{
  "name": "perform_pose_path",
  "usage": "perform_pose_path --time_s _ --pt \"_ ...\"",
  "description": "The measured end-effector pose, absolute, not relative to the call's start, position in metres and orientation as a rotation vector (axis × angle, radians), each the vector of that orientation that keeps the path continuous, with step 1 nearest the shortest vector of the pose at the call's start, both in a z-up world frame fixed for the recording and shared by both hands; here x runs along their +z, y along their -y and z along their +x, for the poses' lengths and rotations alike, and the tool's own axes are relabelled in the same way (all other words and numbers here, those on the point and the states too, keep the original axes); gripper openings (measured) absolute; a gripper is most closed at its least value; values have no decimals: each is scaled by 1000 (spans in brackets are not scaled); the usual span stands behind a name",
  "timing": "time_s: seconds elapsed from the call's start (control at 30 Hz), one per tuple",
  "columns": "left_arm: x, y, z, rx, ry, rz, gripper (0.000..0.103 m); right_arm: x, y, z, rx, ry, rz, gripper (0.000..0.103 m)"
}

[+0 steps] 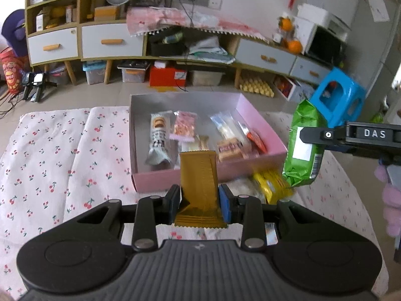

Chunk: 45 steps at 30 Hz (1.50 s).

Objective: Organize snacks
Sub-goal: 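Carry both packets into the pink box and open both tools to release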

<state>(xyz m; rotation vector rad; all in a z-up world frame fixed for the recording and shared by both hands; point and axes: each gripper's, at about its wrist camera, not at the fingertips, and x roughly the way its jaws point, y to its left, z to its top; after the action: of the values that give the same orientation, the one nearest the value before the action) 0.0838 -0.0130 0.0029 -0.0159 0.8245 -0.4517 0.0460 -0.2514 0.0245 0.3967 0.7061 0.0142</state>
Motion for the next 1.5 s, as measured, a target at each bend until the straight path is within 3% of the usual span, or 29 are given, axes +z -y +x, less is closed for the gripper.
perform_pose_path --time_s 0.5,0.9,1.0,1.5 --pt "-6 49 142 -475 -812 -121 31 28 238 106 -56 -679 328 42" --pt "-30 62 160 -477 -794 -134 31 -7 251 142 -72 -734 341 42" --pt "-36 61 171 -481 -819 -182 19 -12 256 149 -69 -732 373 42" --pt "-46 62 179 -431 -830 -194 24 -19 259 158 -57 -663 406 45"
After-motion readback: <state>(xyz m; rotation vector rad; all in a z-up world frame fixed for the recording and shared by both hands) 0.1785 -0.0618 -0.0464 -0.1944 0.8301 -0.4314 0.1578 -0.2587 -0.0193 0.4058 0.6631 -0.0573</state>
